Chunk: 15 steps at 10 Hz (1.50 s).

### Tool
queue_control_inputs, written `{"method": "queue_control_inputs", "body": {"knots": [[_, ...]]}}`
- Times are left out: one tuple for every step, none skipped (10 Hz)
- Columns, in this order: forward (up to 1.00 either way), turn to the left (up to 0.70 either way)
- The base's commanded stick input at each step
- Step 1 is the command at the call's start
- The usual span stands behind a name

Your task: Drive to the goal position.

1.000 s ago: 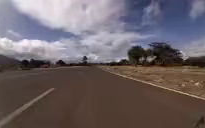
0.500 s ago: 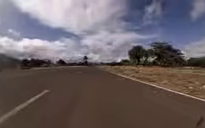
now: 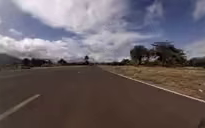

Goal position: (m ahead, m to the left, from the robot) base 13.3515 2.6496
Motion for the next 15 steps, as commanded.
{"method": "queue_control_inputs", "body": {"knots": [[0.70,0.00],[0.70,0.00],[0.70,0.00],[0.70,0.00],[0.70,0.00],[0.70,0.00],[0.70,0.00],[0.70,0.00],[0.70,0.00],[0.70,0.00],[0.70,0.00],[0.70,0.00],[0.70,0.00],[0.70,0.00],[0.70,0.00]]}}
